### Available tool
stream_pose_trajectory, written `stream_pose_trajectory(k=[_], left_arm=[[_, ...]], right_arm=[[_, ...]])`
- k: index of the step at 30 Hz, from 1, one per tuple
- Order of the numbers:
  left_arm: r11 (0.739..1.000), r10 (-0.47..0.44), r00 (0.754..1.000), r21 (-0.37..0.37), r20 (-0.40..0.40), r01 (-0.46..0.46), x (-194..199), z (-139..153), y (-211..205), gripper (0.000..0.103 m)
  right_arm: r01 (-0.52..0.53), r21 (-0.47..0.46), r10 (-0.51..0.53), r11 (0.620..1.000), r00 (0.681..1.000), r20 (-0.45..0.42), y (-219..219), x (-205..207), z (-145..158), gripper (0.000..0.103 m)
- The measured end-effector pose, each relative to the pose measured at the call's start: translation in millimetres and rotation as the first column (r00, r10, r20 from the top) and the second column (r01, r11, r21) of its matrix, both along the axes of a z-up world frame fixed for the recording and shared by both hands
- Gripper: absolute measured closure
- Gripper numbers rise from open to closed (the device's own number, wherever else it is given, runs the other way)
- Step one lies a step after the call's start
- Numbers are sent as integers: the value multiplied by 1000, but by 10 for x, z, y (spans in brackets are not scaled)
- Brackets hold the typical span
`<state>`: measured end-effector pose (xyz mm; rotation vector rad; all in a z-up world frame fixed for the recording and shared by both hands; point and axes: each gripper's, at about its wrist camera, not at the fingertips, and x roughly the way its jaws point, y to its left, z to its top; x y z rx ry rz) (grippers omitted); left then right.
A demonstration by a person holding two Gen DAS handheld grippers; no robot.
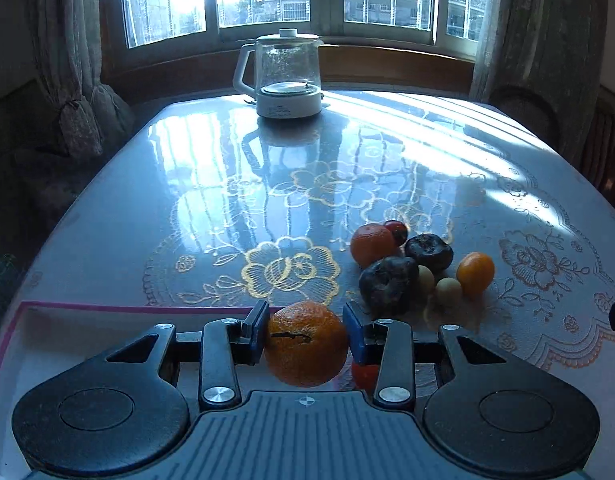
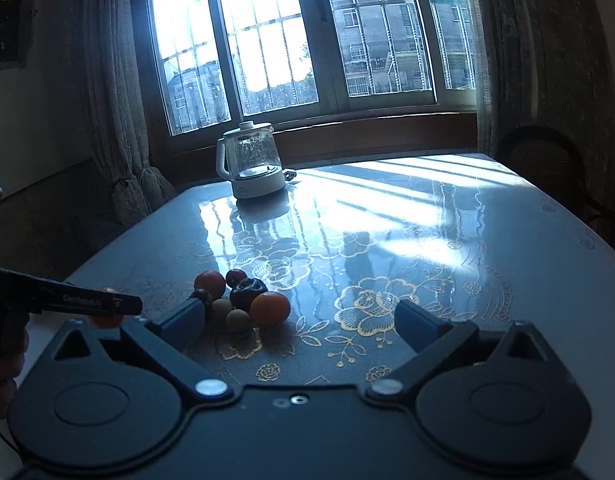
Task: Organize fruits
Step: 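Place the orange in the box with the left tool while the right tool grasps a red tomato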
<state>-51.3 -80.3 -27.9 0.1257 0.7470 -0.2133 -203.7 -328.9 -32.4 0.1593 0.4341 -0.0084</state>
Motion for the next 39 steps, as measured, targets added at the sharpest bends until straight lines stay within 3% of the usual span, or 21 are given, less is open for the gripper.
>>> stream_pose_trajectory(k=[6,13,14,15,16,18,20,22,24,26,32,36,39], left_arm=[[991,132,988,29,-76,-130,220,-284,670,62],[990,141,985,25,-99,-139,303,-432,940,60],[990,142,985,16,-100,-141,297,-421,977,51],[990,144,985,14,-95,-143,296,-406,1001,34],[989,149,985,16,-85,-148,281,-372,1020,25],[989,145,989,15,-25,-145,203,-277,1058,3],[992,116,991,42,64,-119,81,-138,1069,0],[993,90,992,69,93,-96,67,-57,1084,0],[995,72,994,59,88,-77,79,-20,1144,0],[996,73,994,38,78,-76,93,-15,1225,0],[992,122,991,13,53,-123,86,-44,1477,0],[990,141,989,14,41,-142,95,-88,1531,0],[989,149,988,13,36,-150,108,-95,1553,0]], right_arm=[[-61,-22,60,998,998,-31,313,180,-58,1],[-109,-49,105,993,991,-89,701,380,-162,1],[-117,-52,112,992,989,-93,753,399,-171,1],[-125,-53,120,991,988,-97,800,420,-177,1],[-133,-54,127,990,987,-102,844,444,-183,1],[-163,-64,154,985,980,-125,976,523,-205,1],[-185,-93,171,978,975,-138,1098,578,-229,1],[-198,-135,176,971,972,-157,1234,659,-269,3],[-215,-164,185,963,967,-177,1352,758,-308,19],[-223,-178,185,959,961,-208,1415,854,-356,29],[-220,-210,166,953,955,-246,1509,981,-464,36],[-246,-195,189,949,944,-270,1534,998,-485,59],[-262,-211,196,942,937,-288,1601,1007,-516,64]])
